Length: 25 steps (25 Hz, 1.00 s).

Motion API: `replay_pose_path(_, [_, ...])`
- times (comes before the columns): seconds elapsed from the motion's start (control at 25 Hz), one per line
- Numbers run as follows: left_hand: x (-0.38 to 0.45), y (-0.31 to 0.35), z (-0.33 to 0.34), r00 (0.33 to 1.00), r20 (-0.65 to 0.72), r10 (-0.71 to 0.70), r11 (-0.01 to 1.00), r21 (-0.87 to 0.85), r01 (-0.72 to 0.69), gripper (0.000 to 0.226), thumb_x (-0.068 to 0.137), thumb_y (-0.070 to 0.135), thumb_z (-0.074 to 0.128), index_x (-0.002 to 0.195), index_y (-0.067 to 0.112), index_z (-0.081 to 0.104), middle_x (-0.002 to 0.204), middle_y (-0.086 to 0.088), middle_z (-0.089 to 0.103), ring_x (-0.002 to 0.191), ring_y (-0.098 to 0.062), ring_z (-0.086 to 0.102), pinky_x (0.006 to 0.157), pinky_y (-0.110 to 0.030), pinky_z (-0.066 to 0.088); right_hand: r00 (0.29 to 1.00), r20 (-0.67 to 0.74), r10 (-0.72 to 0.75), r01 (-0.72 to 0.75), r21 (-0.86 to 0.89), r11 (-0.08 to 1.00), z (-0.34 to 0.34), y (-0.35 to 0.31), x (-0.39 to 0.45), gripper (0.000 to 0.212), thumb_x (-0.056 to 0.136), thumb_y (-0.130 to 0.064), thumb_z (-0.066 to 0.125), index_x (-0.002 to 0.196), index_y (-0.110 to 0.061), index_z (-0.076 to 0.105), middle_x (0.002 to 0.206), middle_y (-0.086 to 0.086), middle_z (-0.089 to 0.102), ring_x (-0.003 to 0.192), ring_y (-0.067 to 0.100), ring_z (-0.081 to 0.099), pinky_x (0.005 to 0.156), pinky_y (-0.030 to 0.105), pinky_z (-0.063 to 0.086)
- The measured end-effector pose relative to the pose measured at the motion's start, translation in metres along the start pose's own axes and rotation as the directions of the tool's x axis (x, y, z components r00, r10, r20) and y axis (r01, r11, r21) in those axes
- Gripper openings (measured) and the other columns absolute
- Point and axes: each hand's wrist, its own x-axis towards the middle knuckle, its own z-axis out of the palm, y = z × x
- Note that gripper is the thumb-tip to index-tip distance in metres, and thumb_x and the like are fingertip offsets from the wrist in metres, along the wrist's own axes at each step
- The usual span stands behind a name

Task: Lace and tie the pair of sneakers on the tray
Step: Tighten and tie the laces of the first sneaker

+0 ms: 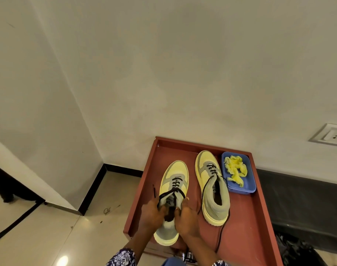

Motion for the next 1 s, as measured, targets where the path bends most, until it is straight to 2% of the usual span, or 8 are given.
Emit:
replay_pose_path(0.12, [0.006, 0.000, -0.003, 0.999, -0.046, 0.010, 1.000, 0.011, -0.009, 0.027, 0.091, 0.013, 0.048, 0.115, 0.011, 0.061, 0.096, -0.004, 0.071, 0.077, -0.009, 0.061, 0.064, -0.006, 0.042, 1.000, -0.020, -0.012, 0.011, -0.005, 1.000, 0.000, -0.007, 0.008, 0.053, 0.097, -0.013, 0.034, 0.145, -0.002, 0.015, 0.124, 0.017, 0.057, 0.113, 0.030, 0.055, 0.091, 0.031, 0.044])
replay_pose_path(0.28, [0.020, -0.004, -0.010, 0.997, -0.080, 0.009, 1.000, -0.013, -0.010, 0.028, 0.093, 0.011, 0.043, 0.117, 0.011, 0.059, 0.099, -0.005, 0.069, 0.079, -0.011, 0.059, 0.060, -0.002, 0.039, 0.998, -0.022, -0.058, 0.056, -0.058, 0.997, -0.001, -0.020, 0.021, 0.052, 0.098, -0.015, 0.032, 0.146, -0.004, 0.014, 0.122, 0.017, 0.059, 0.111, 0.030, 0.057, 0.085, 0.031, 0.044])
replay_pose_path(0.36, [0.030, -0.004, -0.016, 0.995, -0.089, 0.034, 0.999, 0.001, -0.034, 0.029, 0.094, 0.014, 0.042, 0.119, 0.013, 0.057, 0.107, -0.006, 0.068, 0.089, -0.014, 0.062, 0.071, -0.008, 0.045, 0.998, -0.023, -0.059, 0.058, -0.064, 0.996, 0.000, -0.027, 0.031, 0.052, 0.099, -0.016, 0.031, 0.146, -0.005, 0.013, 0.122, 0.018, 0.059, 0.111, 0.031, 0.057, 0.083, 0.031, 0.044])
replay_pose_path(0.44, [0.041, -0.001, -0.021, 0.995, -0.096, 0.034, 0.999, -0.001, -0.035, 0.029, 0.095, 0.014, 0.041, 0.120, 0.011, 0.056, 0.111, -0.007, 0.066, 0.098, -0.019, 0.061, 0.078, -0.017, 0.044, 0.998, -0.025, -0.053, 0.051, -0.062, 0.997, 0.002, -0.033, 0.041, 0.052, 0.098, -0.015, 0.031, 0.146, -0.004, 0.014, 0.122, 0.019, 0.058, 0.110, 0.032, 0.057, 0.083, 0.032, 0.045])
replay_pose_path(0.56, [0.055, 0.002, -0.024, 0.993, -0.118, 0.020, 1.000, -0.003, -0.020, 0.028, 0.096, 0.012, 0.040, 0.118, 0.007, 0.056, 0.112, -0.010, 0.064, 0.099, -0.020, 0.060, 0.075, -0.016, 0.038, 0.998, -0.030, -0.059, 0.057, -0.077, 0.995, 0.005, -0.038, 0.059, 0.050, 0.098, -0.015, 0.032, 0.145, -0.005, 0.018, 0.122, 0.018, 0.059, 0.109, 0.032, 0.058, 0.085, 0.034, 0.047])
replay_pose_path(0.72, [0.076, -0.001, -0.025, 0.986, -0.164, 0.007, 1.000, 0.006, -0.006, 0.026, 0.095, 0.011, 0.040, 0.114, 0.004, 0.058, 0.108, -0.014, 0.065, 0.098, -0.026, 0.061, 0.075, -0.023, 0.041, 0.998, -0.014, -0.067, 0.065, -0.091, 0.994, 0.005, -0.044, 0.080, 0.050, 0.099, -0.015, 0.031, 0.146, -0.006, 0.016, 0.124, 0.019, 0.057, 0.112, 0.033, 0.056, 0.085, 0.032, 0.046])
replay_pose_path(0.88, [0.083, -0.001, -0.026, 0.981, -0.188, 0.044, 0.999, 0.022, -0.041, 0.025, 0.095, 0.011, 0.041, 0.112, 0.005, 0.059, 0.103, -0.013, 0.067, 0.092, -0.023, 0.062, 0.069, -0.018, 0.037, 0.998, -0.017, -0.063, 0.062, -0.062, 0.996, 0.008, -0.044, 0.088, 0.050, 0.098, -0.015, 0.032, 0.145, -0.006, 0.017, 0.123, 0.019, 0.058, 0.110, 0.033, 0.058, 0.086, 0.031, 0.046])
replay_pose_path(1.0, [0.084, -0.001, -0.025, 0.982, -0.187, 0.020, 1.000, -0.006, -0.022, 0.025, 0.095, 0.010, 0.042, 0.112, 0.004, 0.058, 0.103, -0.014, 0.066, 0.092, -0.024, 0.061, 0.070, -0.019, 0.038, 0.997, 0.010, -0.073, 0.073, -0.020, 0.997, 0.011, -0.041, 0.090, 0.050, 0.098, -0.015, 0.032, 0.145, -0.005, 0.018, 0.128, 0.018, 0.056, 0.113, 0.032, 0.056, 0.090, 0.032, 0.045])
